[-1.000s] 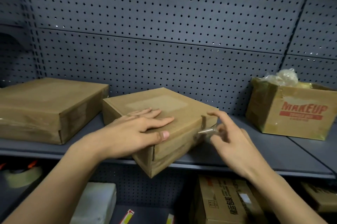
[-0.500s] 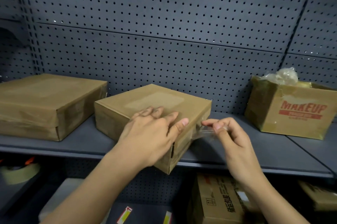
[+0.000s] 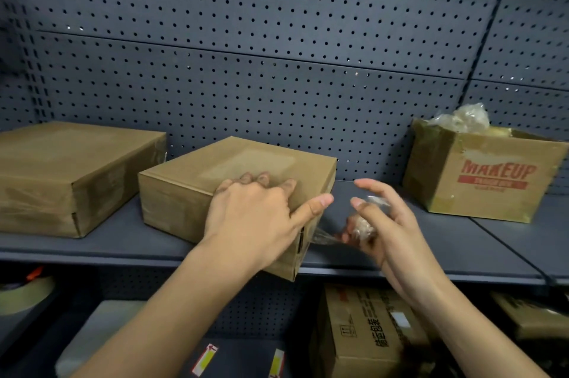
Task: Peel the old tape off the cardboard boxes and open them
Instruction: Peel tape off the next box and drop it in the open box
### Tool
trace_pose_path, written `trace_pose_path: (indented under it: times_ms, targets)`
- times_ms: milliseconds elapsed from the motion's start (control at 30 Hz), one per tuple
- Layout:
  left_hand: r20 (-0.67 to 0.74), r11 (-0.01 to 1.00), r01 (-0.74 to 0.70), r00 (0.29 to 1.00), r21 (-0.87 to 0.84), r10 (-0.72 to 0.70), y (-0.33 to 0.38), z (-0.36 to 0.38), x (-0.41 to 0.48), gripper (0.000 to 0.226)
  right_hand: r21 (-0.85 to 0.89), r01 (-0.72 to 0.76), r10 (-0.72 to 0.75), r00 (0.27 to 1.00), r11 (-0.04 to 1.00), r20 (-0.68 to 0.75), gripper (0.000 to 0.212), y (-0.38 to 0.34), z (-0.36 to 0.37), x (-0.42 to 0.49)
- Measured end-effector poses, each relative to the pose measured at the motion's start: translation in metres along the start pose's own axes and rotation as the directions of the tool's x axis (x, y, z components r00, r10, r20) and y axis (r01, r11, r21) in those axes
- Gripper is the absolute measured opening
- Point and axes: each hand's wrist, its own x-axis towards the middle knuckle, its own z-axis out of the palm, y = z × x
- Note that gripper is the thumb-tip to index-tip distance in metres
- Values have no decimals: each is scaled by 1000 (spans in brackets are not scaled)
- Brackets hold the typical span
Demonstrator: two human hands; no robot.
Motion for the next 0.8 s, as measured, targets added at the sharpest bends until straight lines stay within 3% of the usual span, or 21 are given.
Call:
trace_pose_path:
  times_ms: [167, 333, 467, 633, 800]
  targets:
    - [160, 972, -90, 979, -217, 126, -33, -13, 6, 77, -267, 86, -54, 991, 960, 124, 28, 0, -1, 2]
    - [314, 949, -167, 916, -268, 250, -57, -15, 13, 69, -464, 87, 26, 973, 881, 231, 46, -5, 4, -1]
    - [292, 951, -169, 925, -259, 244, -56, -17, 14, 62, -696, 170, -54, 981, 698, 186, 43, -2, 4, -1]
    - [227, 963, -138, 955, -231, 191, -52, -6, 14, 72, -710, 160, -22, 980, 686, 199, 14, 1, -4, -7]
    - [200, 974, -85, 971, -208, 127, -42, 0, 15, 79, -747, 180, -46, 979, 640, 197, 19, 4, -8, -16]
